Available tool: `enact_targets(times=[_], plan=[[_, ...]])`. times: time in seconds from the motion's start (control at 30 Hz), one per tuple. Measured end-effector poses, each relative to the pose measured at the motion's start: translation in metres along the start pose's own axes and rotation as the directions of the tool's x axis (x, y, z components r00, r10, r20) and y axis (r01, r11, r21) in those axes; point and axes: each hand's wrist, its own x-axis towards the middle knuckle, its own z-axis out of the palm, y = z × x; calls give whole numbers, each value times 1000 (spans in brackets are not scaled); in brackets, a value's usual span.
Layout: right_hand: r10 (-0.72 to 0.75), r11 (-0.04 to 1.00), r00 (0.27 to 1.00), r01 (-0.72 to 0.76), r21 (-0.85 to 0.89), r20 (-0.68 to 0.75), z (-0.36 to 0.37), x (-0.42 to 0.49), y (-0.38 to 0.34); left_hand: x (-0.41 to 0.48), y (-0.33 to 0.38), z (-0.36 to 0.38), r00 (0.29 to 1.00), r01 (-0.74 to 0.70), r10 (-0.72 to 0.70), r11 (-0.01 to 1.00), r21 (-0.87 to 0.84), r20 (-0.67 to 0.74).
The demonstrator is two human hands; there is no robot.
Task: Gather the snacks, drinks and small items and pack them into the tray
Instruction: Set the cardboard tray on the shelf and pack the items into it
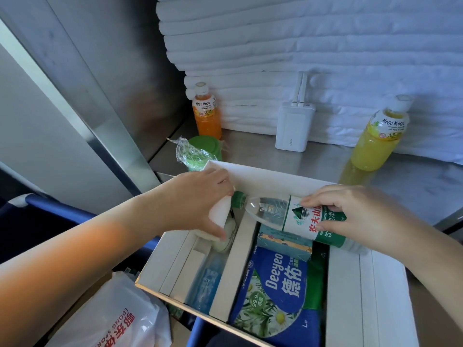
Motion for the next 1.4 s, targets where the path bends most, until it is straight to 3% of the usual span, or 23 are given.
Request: enact_targets(times=[0.13,0.33,0.47,0.73,0.83,0.97,1.17,1.27,1.4], plan=[[5,1000,1000,-5,20,2,0,0,-1,-8,2,7,999,-24,20,996,87,46],[8,999,1000,-8,53,-3,0,1,-1,-4,-2,10,996,21,-17,999,-41,85],[3,999,1000,-2,43,-20,2,0,-1,1,2,12,993,32,-28,999,-32,111],[-16,999,1000,17,34,-26,2,-1,0,-4,1,12,1000,6,-4,997,-78,27],[-48,999,998,48,0,-35,2,-2,1,-6,3,4,991,-41,33,997,-62,-131],[-92,991,996,91,-96,-11,0,-3,1,1,3,1,984,43,-49,998,-42,-170],[-298,953,895,258,-158,-332,-8,0,-6,18,5,18,992,93,-94,996,-18,-88],[-265,961,919,226,-159,-292,-10,13,-4,20,6,19,990,87,-84,996,23,-111],[-159,987,953,163,-4,-258,-10,21,2,19,3,19,988,83,-88,996,-44,-123]])
